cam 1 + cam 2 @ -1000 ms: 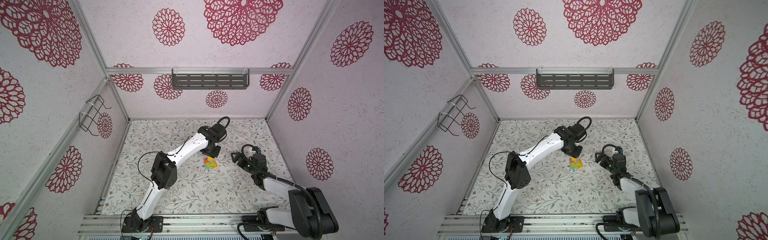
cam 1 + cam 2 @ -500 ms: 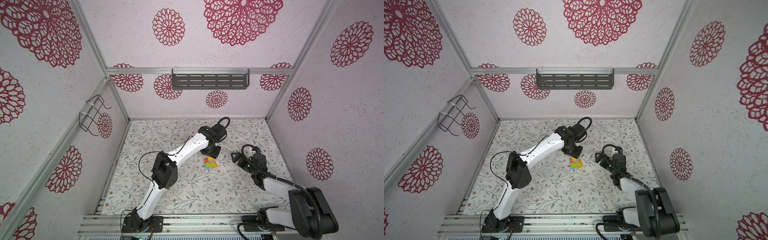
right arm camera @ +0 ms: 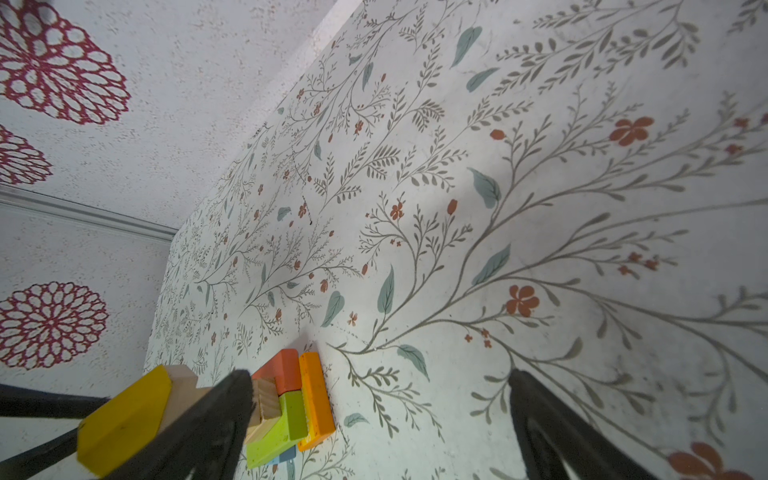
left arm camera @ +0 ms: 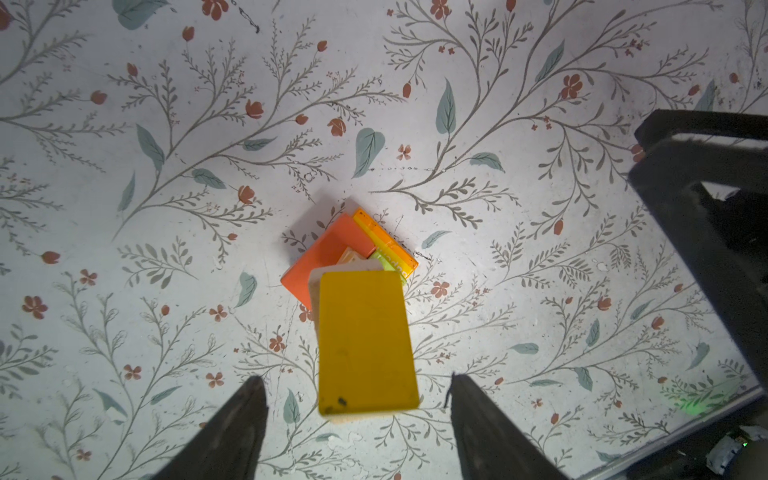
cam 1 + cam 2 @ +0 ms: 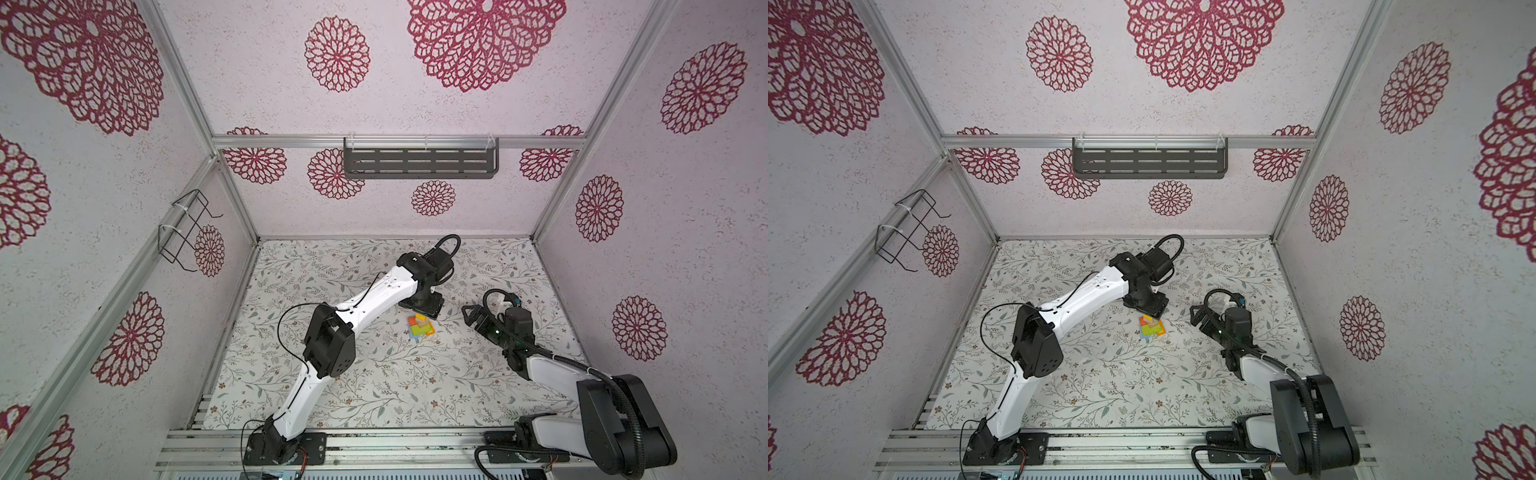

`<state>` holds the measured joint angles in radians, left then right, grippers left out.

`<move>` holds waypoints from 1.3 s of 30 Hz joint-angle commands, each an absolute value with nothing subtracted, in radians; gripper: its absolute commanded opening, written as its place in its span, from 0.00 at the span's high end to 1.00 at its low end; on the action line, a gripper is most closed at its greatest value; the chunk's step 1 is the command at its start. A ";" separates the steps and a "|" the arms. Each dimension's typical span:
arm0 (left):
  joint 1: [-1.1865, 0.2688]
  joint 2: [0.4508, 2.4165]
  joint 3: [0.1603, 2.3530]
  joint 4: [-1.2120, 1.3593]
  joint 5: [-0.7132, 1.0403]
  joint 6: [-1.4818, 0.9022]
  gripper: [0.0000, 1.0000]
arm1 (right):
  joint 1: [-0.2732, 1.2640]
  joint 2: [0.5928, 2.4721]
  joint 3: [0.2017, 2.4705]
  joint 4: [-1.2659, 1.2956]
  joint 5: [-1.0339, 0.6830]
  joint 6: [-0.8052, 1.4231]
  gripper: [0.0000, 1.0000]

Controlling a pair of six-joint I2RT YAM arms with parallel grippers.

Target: Build the wood block tower

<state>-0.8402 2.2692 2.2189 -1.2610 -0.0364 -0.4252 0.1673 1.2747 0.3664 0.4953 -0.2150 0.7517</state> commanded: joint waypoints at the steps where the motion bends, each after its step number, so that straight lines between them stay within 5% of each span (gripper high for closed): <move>1: -0.854 2.249 2.243 -1.267 -0.055 -0.415 0.24 | 0.172 1.266 0.397 0.494 -0.237 0.728 0.01; 4: -0.857 2.239 2.242 -1.266 -0.066 -0.411 0.19 | 0.172 1.267 0.406 0.482 -0.253 0.722 0.01; 7: -0.856 2.229 2.242 -1.265 -0.072 -0.408 0.02 | 0.172 1.260 0.408 0.478 -0.258 0.727 0.01; 19: -0.856 2.029 2.132 -1.226 -0.162 -0.406 0.03 | 0.173 0.946 0.358 0.413 -0.148 0.686 0.01; 30: -0.839 1.641 1.884 -1.171 -0.279 -0.479 0.03 | 0.173 0.685 0.528 0.001 -0.071 0.532 0.01; 39: -0.594 1.188 1.484 -0.997 -0.336 -0.578 0.03 | 0.173 0.672 0.648 -0.118 -0.036 0.367 0.01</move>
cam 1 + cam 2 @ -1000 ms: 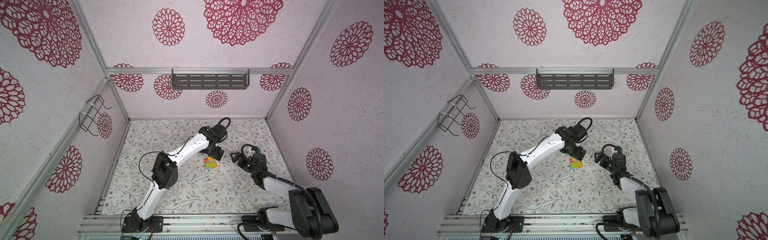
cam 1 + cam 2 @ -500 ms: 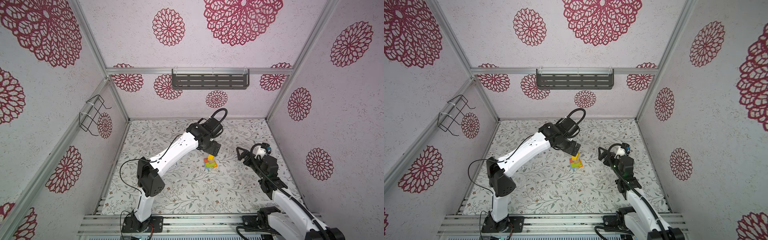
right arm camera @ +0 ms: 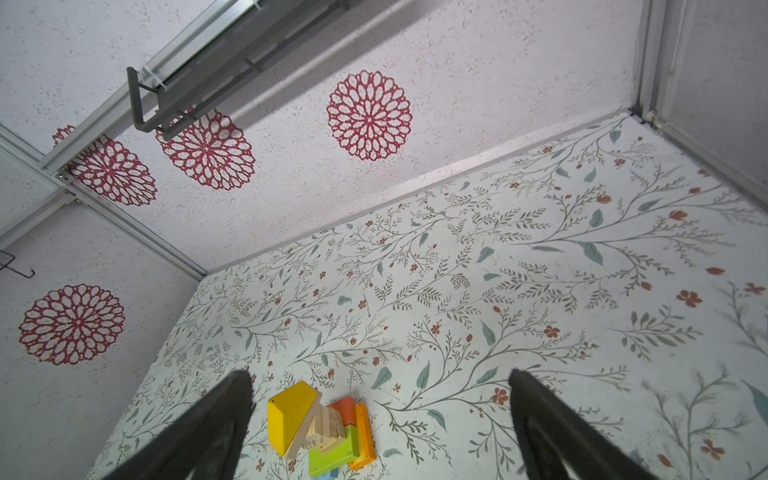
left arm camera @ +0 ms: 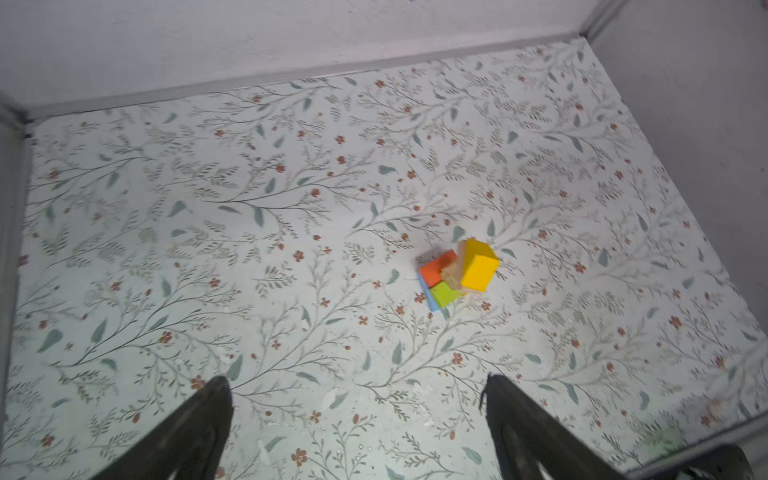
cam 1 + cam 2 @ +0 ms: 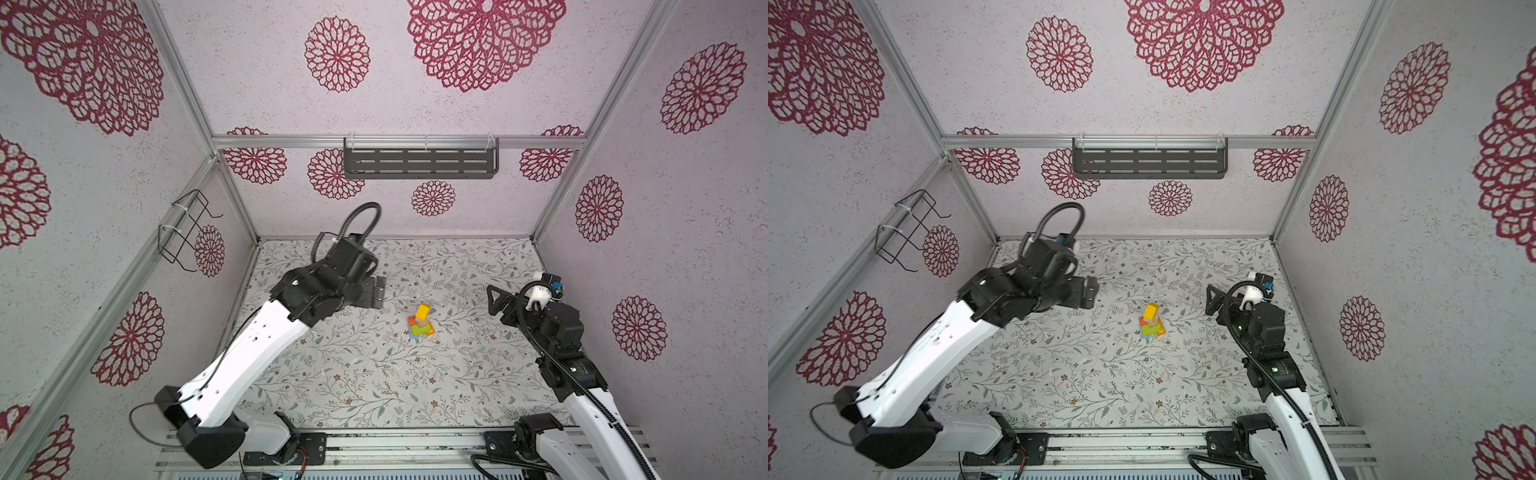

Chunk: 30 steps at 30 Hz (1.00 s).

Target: Build the wood block tower

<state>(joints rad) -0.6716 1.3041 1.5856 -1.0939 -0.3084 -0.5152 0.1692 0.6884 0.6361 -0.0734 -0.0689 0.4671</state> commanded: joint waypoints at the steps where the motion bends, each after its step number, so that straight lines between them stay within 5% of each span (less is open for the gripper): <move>1: -0.539 1.129 1.421 -0.964 -0.342 -0.596 0.03 | 0.173 0.662 0.630 -0.104 -0.031 0.353 0.01; 5: -0.366 0.912 1.197 -0.820 -0.473 -0.643 0.03 | 0.173 0.577 0.562 -0.021 -0.006 0.354 0.01; 11: -0.293 0.707 0.870 -0.442 -0.665 -0.542 0.03 | 0.172 0.548 0.442 0.109 0.071 0.291 0.01; 21: -0.256 0.944 0.839 -0.288 -0.907 -0.446 0.03 | 0.172 0.701 0.360 0.315 0.176 0.164 0.01; 30: -0.058 1.045 0.738 0.076 -0.803 -0.288 0.03 | 0.173 0.921 0.350 0.633 0.072 0.121 0.01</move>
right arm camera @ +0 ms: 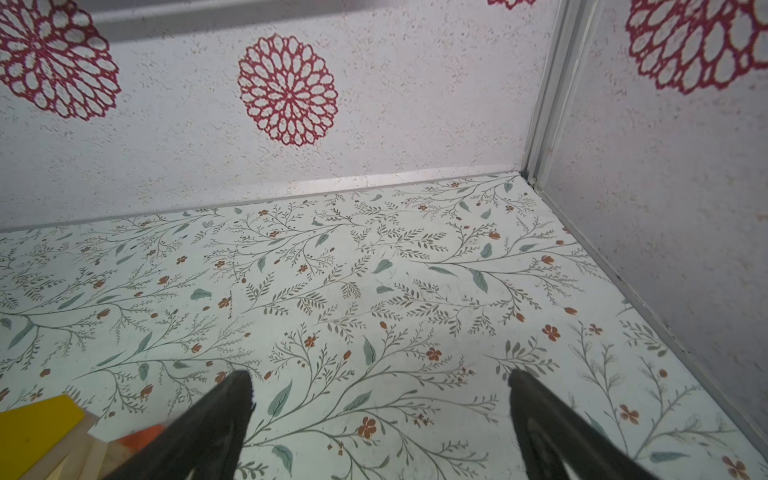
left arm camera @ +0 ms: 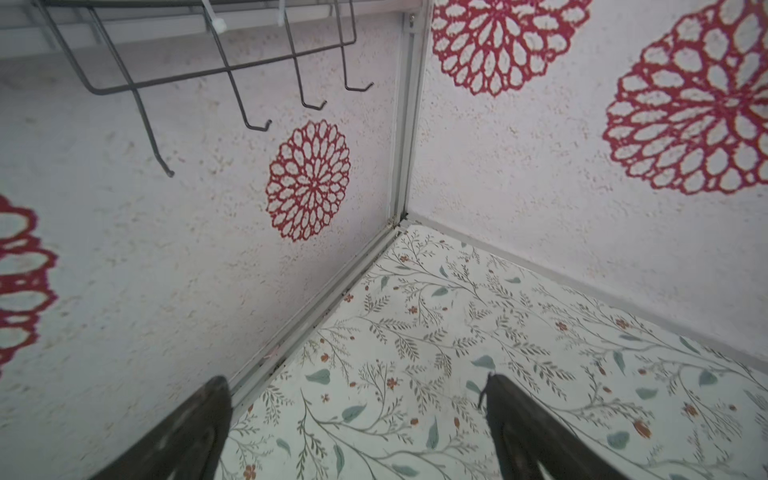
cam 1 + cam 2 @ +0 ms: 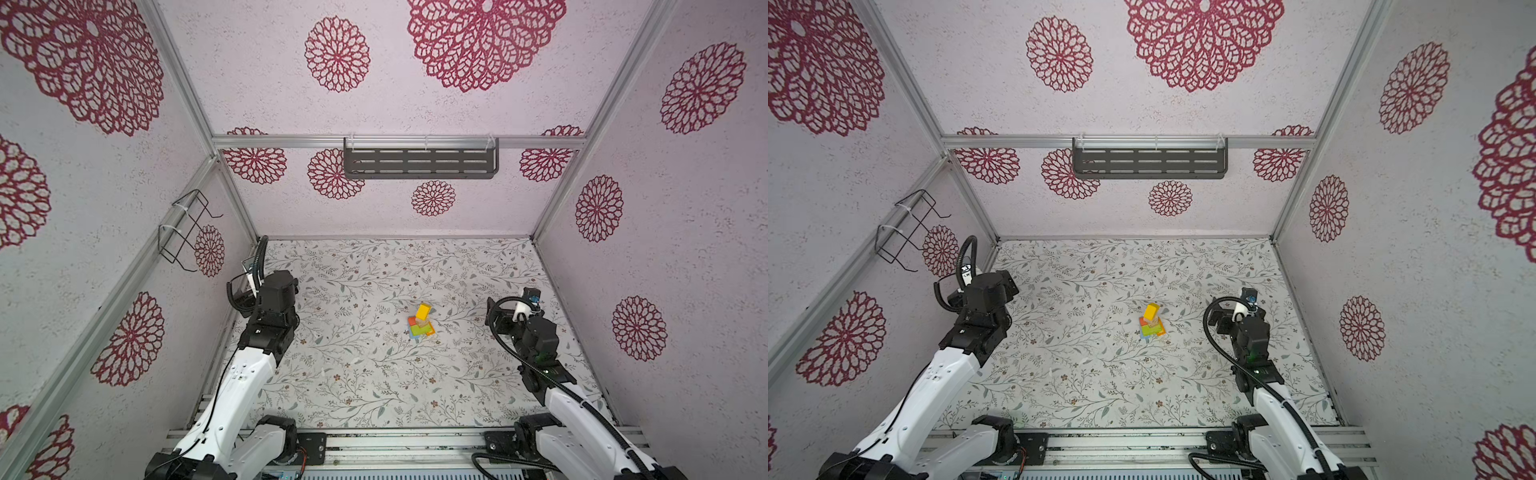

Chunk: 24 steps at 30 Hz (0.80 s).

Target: Build the wood block tower

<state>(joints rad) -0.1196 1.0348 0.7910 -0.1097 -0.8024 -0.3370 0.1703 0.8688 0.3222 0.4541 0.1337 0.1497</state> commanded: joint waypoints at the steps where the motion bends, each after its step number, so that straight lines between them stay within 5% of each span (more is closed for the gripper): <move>1: -0.032 1.039 0.694 0.139 -0.798 -0.285 0.03 | 0.176 0.957 0.366 0.645 0.026 0.130 0.01; 11: 0.056 1.018 0.484 0.303 -0.670 -0.324 0.03 | 0.358 1.041 0.415 0.616 0.181 0.118 0.01; 17: 0.064 1.035 0.557 0.069 -0.485 -0.299 0.03 | 0.362 0.928 0.260 0.682 0.316 0.108 0.01; 24: 0.078 1.214 0.581 0.166 -0.381 -0.287 0.03 | 0.360 0.762 0.117 0.688 0.462 -0.050 0.01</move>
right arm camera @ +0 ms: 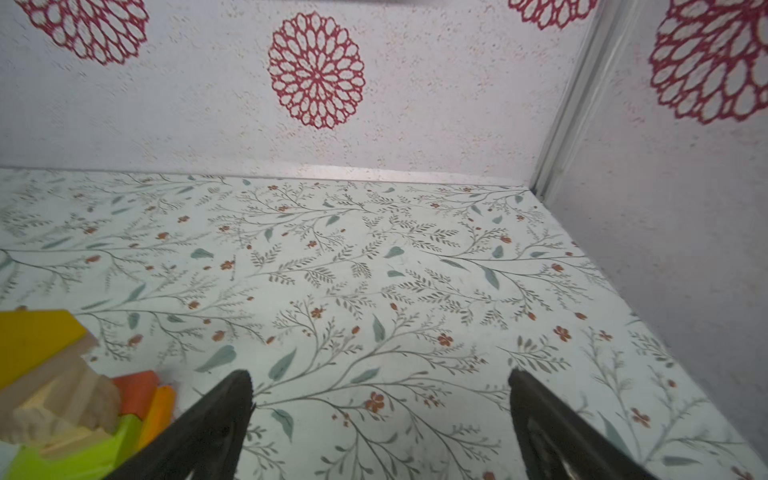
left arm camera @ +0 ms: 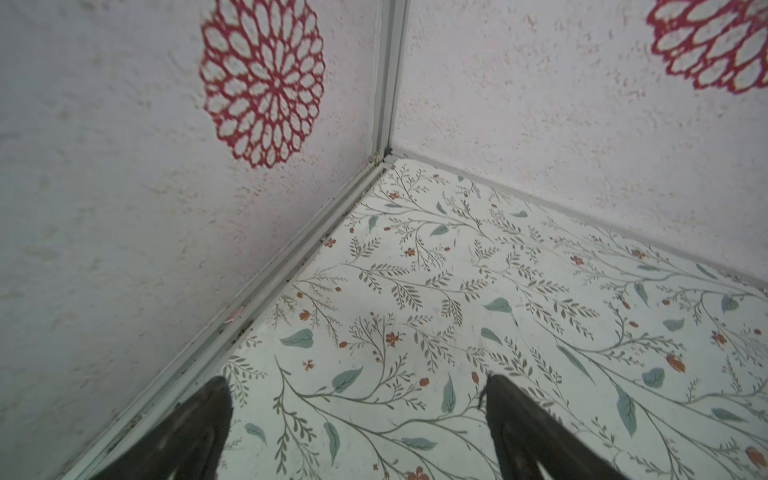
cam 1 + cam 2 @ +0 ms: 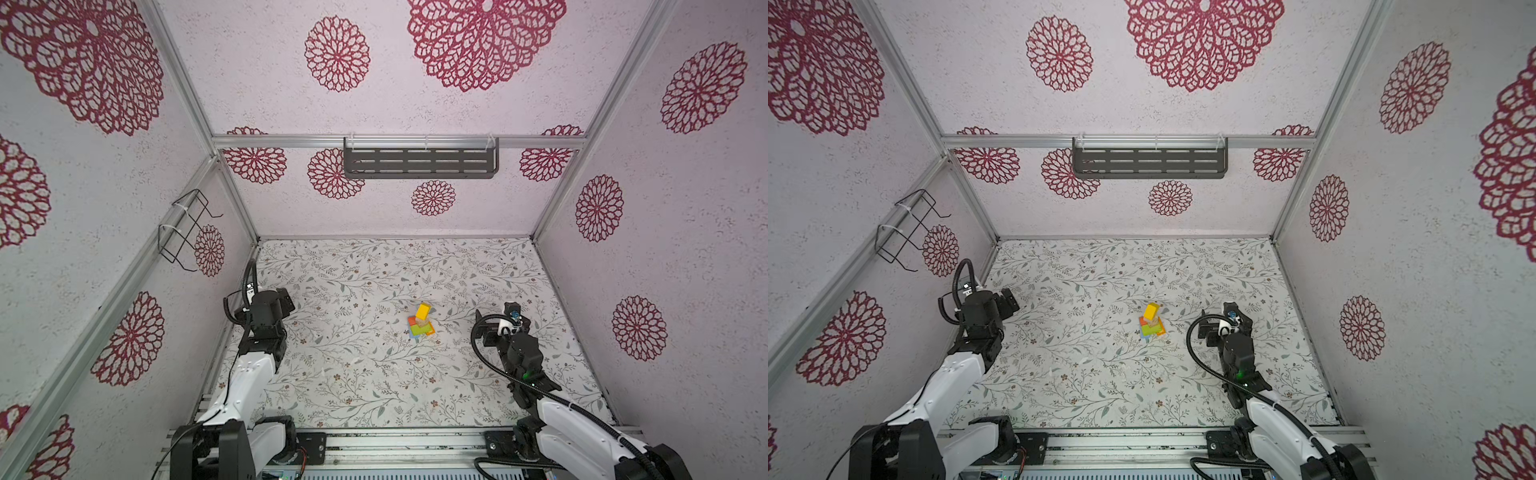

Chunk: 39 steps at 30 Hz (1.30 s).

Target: Build the wood block tower

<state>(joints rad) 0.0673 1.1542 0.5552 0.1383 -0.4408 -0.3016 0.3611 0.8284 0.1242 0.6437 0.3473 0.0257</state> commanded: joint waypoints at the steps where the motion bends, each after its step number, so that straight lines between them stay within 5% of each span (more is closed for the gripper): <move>1: 0.078 1.241 0.591 0.176 -0.385 -0.280 0.03 | 0.359 0.745 0.106 0.690 0.482 -0.045 0.01; 7: 0.088 1.378 0.588 0.307 -0.354 -0.207 0.03 | 0.336 0.807 0.043 0.839 0.488 -0.088 0.01; 16: 0.133 1.504 0.499 0.692 -0.247 -0.174 0.03 | 0.235 1.260 0.050 1.306 0.390 -0.032 0.01; 24: 0.159 1.509 0.489 0.711 -0.166 -0.182 0.03 | 0.201 1.279 0.177 1.069 0.351 0.002 0.01; 34: 0.007 1.570 0.340 1.072 -0.475 -0.087 0.03 | 0.202 1.302 -0.140 1.687 0.366 0.007 0.01; 39: 0.000 1.574 0.331 1.095 -0.482 -0.079 0.03 | 0.201 1.268 -0.101 1.582 0.346 0.001 0.01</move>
